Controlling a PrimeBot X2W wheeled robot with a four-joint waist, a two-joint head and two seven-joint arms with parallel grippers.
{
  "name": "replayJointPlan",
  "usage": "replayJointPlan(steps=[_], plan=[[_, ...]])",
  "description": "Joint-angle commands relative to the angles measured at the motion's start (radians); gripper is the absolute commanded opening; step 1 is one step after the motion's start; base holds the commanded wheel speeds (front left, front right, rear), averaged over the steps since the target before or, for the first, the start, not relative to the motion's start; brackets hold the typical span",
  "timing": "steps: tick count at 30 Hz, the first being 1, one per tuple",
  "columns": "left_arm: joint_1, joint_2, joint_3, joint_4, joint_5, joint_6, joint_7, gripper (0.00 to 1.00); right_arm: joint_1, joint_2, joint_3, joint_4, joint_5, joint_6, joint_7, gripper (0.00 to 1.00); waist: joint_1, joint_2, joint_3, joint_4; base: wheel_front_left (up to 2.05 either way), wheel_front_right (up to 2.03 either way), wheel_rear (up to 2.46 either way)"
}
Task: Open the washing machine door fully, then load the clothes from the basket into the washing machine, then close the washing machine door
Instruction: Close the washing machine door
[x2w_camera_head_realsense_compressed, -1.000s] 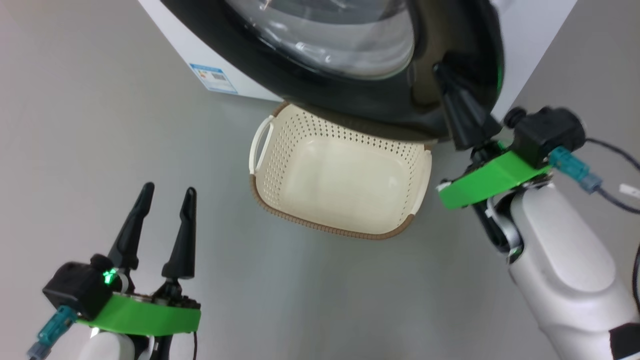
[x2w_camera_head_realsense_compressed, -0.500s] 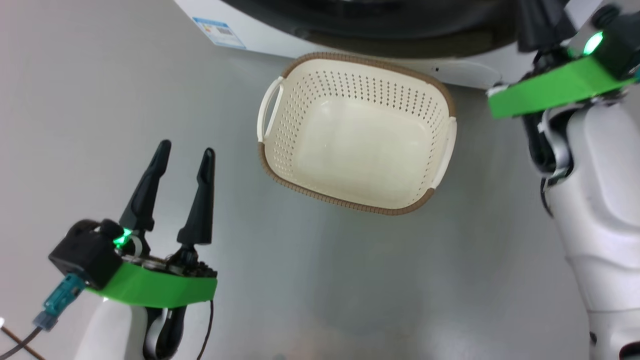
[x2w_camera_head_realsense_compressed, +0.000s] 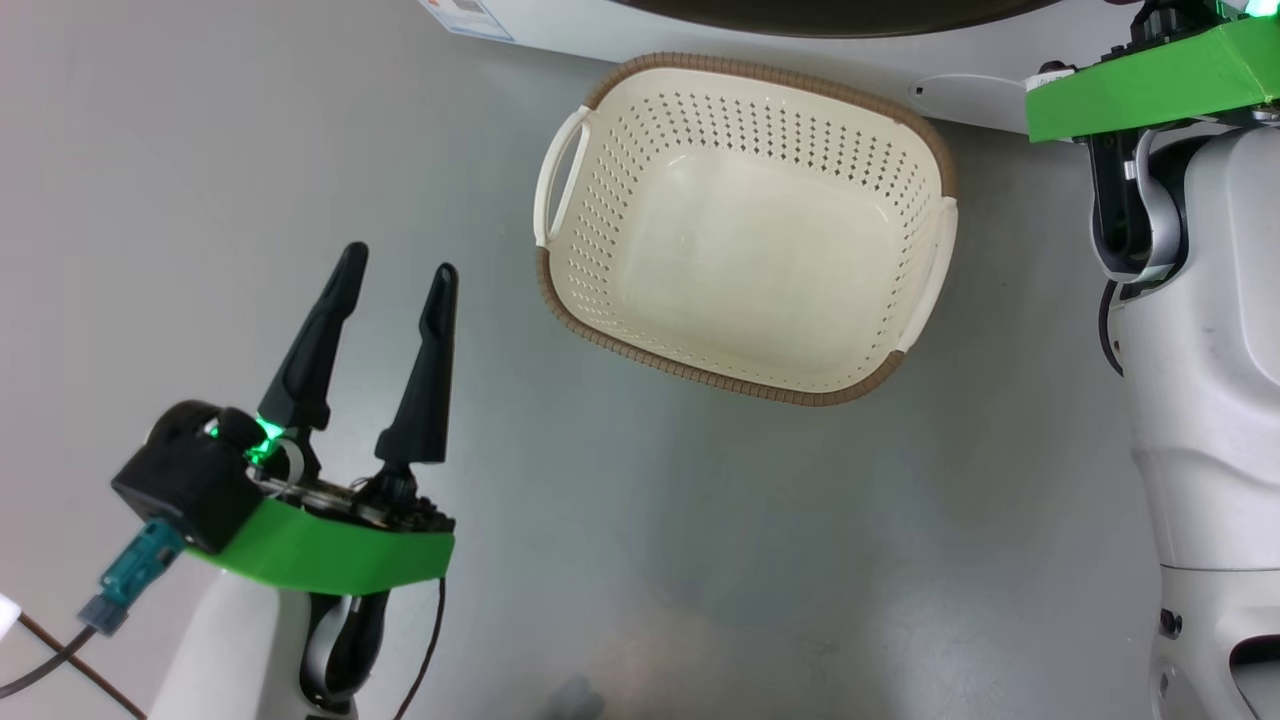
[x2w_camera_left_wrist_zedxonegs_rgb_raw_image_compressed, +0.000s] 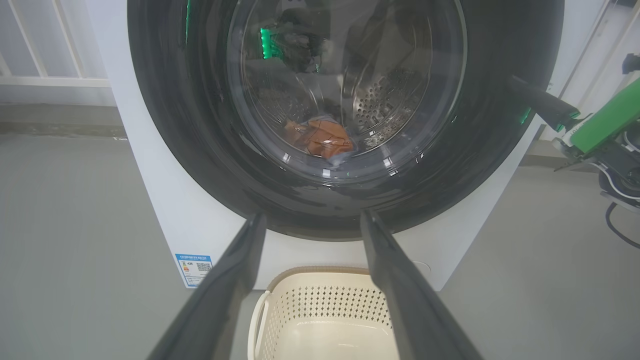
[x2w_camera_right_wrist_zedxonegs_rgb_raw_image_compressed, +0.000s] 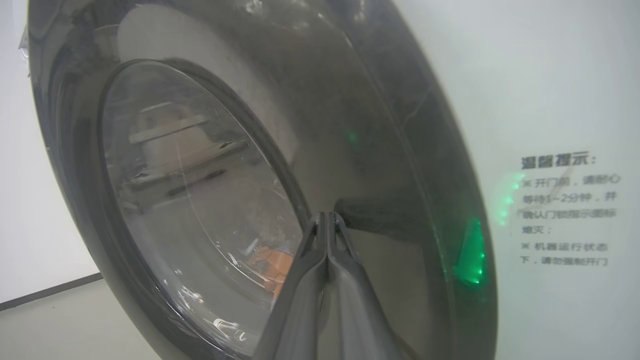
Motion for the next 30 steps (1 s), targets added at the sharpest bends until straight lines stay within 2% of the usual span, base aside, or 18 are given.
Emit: replayJointPlan(steps=[1,4,7,13,18,20,21,24,25,26,30], plan=[[-0.014,0.037,0.032,-0.023,-0.006,0.001,-0.006,1.00,-0.045,0.009,-0.027,-0.023,-0.004,-0.010,-0.001,0.00,-0.0001,0.0000,-0.001,0.000,0.00,0.00,0.00],[-0.015,0.040,0.030,-0.018,-0.006,0.001,-0.006,1.00,-0.048,0.012,-0.032,-0.021,-0.006,-0.010,-0.001,0.00,-0.0001,0.0000,-0.007,0.000,0.00,0.00,0.00],[-0.010,0.042,0.031,-0.011,-0.004,0.001,-0.006,1.00,-0.031,0.013,0.018,-0.014,0.011,-0.010,-0.001,0.00,-0.0001,0.0000,-0.022,-0.006,0.00,0.00,0.00],[0.014,0.056,0.038,0.013,-0.001,0.001,-0.006,1.00,0.046,0.013,0.090,-0.017,0.046,-0.010,-0.001,0.00,-0.0001,0.0000,-0.072,-0.028,0.00,0.00,0.00],[0.044,0.074,0.050,0.042,0.004,0.001,-0.006,1.00,0.129,0.014,0.112,-0.034,0.074,-0.010,-0.001,0.00,-0.0001,0.0000,-0.136,-0.050,0.00,0.00,0.00],[0.060,0.080,0.059,0.051,0.007,0.001,-0.006,1.00,0.166,0.014,0.105,-0.046,0.087,-0.010,-0.001,0.16,-0.0001,0.0000,-0.164,-0.060,0.00,0.00,0.00],[0.068,0.083,0.064,0.055,0.008,0.001,-0.006,1.00,0.185,0.014,0.104,-0.052,0.093,-0.010,-0.001,0.30,-0.0001,0.0000,-0.178,-0.065,0.00,0.00,0.00],[0.097,0.091,0.078,0.065,0.012,0.001,-0.006,1.00,0.244,0.014,0.103,-0.075,0.107,-0.010,-0.001,0.55,-0.0001,0.0000,-0.220,-0.082,0.00,0.00,0.00],[0.106,0.094,0.083,0.069,0.013,0.001,-0.006,1.00,0.263,0.014,0.106,-0.081,0.111,-0.010,-0.001,0.87,-0.0001,0.0000,-0.233,-0.087,0.00,0.00,0.00],[0.115,0.097,0.088,0.072,0.013,0.001,-0.006,1.00,0.282,0.014,0.110,-0.086,0.115,-0.010,-0.001,0.99,-0.0001,0.0000,-0.246,-0.093,0.00,0.00,0.00],[0.140,0.104,0.103,0.078,0.018,0.001,-0.006,1.00,0.339,0.014,0.116,-0.096,0.120,-0.010,-0.001,1.00,-0.0001,0.0000,-0.283,-0.111,0.00,0.00,0.00]])
